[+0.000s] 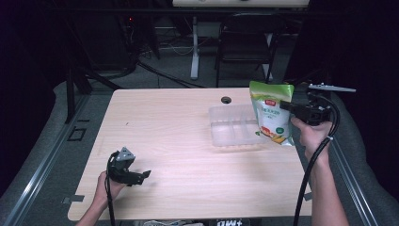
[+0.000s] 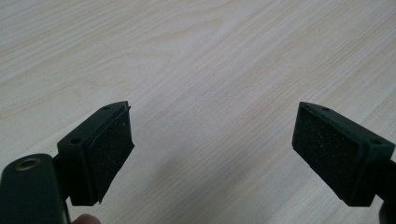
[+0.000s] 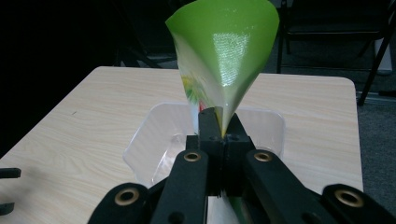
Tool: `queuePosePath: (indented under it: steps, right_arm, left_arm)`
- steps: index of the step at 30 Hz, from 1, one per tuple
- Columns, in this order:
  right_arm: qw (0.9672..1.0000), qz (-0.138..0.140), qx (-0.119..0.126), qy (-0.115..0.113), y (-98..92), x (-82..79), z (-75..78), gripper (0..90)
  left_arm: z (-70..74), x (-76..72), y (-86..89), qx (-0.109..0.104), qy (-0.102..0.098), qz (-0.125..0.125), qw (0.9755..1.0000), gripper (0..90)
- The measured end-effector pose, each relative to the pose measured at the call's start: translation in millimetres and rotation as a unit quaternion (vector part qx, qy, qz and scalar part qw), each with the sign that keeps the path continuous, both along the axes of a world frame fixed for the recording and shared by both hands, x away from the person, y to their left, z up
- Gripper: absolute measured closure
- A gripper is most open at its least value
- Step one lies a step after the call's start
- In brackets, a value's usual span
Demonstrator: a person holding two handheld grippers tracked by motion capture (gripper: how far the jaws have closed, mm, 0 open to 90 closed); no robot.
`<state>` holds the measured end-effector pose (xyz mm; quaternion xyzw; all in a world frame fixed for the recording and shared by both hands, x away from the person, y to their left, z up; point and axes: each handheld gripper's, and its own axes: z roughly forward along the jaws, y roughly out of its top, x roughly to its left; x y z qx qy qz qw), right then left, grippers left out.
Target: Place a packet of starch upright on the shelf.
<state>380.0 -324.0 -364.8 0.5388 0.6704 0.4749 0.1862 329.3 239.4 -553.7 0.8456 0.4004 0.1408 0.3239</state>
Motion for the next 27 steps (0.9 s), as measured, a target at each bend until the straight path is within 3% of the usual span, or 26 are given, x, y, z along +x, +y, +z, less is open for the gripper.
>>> queuePosePath:
  steps: [16,27]
  right_arm:
    - [0.9996,-0.027,0.003,0.007,7.7,21.4,-10.4,89.5]
    - [0.9990,-0.041,-0.013,0.008,18.3,36.0,-19.3,89.5]
  left_arm:
    - [-0.4,0.1,0.1,0.000,0.001,-0.001,1.0000,12.0]
    - [-0.6,0.0,0.5,-0.002,0.001,-0.001,1.0000,12.0]
